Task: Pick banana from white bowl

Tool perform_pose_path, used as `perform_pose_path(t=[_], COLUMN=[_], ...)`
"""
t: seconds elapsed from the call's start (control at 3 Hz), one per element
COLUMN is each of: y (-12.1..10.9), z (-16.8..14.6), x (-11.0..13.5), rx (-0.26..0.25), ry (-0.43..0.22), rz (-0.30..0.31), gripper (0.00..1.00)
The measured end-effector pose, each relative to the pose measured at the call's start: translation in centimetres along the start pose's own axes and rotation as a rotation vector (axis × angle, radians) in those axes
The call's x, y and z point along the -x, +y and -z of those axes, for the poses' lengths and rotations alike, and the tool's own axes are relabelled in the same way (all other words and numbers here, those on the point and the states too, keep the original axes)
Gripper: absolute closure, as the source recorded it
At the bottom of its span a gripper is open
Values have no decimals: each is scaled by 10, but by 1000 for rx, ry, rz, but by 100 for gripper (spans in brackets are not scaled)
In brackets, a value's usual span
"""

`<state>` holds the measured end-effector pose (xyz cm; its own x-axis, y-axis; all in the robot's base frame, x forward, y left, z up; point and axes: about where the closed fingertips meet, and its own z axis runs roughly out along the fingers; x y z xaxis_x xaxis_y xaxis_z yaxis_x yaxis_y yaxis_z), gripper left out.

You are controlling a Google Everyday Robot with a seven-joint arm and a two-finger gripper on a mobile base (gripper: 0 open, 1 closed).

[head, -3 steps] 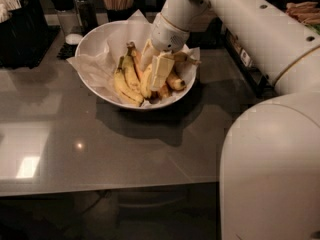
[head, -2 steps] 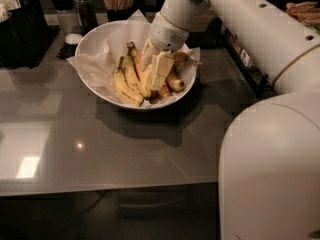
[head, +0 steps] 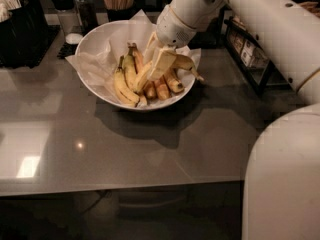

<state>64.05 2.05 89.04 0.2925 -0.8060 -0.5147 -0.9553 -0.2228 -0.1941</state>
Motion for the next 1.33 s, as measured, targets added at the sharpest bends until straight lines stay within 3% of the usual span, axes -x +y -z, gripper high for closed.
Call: perform_pose_path(t=[0.33, 0.67, 1.0, 1.33], y=[-9, -5, 15, 43], z=[33, 65, 80, 82], x=[15, 27, 24, 20], rx=[-126, -195, -170, -161], ry=[-20, -57, -66, -168], rz=[20, 33, -17, -31], gripper=[100, 100, 100, 100])
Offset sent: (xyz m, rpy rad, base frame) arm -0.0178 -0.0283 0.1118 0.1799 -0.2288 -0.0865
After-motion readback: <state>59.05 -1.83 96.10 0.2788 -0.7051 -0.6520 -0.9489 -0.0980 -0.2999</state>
